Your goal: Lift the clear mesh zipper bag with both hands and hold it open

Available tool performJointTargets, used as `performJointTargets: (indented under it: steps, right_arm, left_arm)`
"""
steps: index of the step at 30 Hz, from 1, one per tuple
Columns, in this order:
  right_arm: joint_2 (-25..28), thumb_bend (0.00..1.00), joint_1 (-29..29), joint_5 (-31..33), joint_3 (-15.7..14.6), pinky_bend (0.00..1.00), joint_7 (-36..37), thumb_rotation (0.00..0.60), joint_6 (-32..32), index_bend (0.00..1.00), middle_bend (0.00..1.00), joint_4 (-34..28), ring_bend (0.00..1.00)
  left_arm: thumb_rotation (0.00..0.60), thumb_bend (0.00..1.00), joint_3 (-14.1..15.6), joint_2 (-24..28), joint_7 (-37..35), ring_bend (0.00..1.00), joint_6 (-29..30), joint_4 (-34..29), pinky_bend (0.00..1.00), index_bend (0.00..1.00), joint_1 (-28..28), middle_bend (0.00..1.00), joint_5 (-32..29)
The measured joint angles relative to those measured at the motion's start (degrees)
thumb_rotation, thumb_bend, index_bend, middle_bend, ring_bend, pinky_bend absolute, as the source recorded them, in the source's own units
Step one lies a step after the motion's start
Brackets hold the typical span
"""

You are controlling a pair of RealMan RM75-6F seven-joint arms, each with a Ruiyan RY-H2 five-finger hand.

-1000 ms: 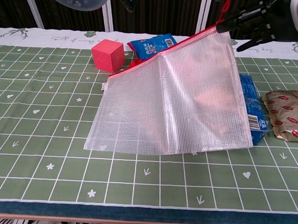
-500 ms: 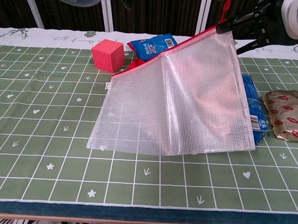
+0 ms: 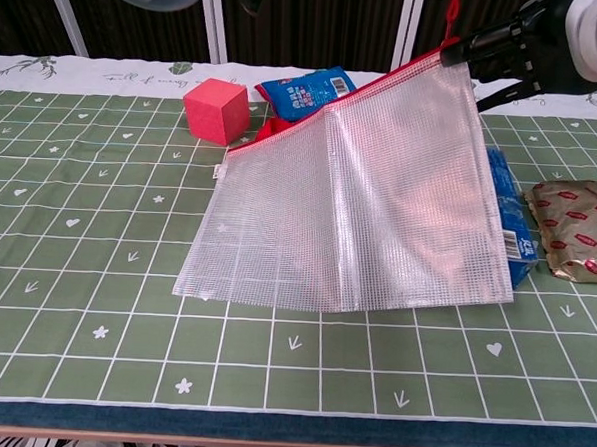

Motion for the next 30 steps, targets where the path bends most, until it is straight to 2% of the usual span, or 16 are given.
performJointTargets:
  steps: [4, 12, 30]
  right_arm:
    - [0.2, 0.52, -0.3, 0.1, 0.2, 0.23, 0.0, 0.6, -0.1, 0.52, 0.15, -0.1, 0.0]
    - [0.4, 0.53, -0.4, 0.3, 0.7, 0.23, 0.2, 0.6, -0.4, 0.61, 0.19, -0.6, 0.0]
    - [0.9, 0.55, -0.2, 1.0, 2.3, 0.23, 0.8, 0.6, -0.1, 0.64, 0.22, -1.2, 0.0]
  left_arm:
    - [0.6, 0.48, 0.3, 0.3, -0.4, 0.0, 0.2, -0.1, 0.0, 0.62, -0.1, 0.2, -0.2]
    - [0.6, 0.48, 0.9, 0.6, -0.9, 0.0, 0.4, -0.5, 0.0, 0.62, -0.3, 0.2, -0.4]
    - [0.6, 0.49, 2.0, 1.5, -2.9, 0.0, 0.5, -2.2, 0.0, 0.62, 0.2, 0.2, -0.4]
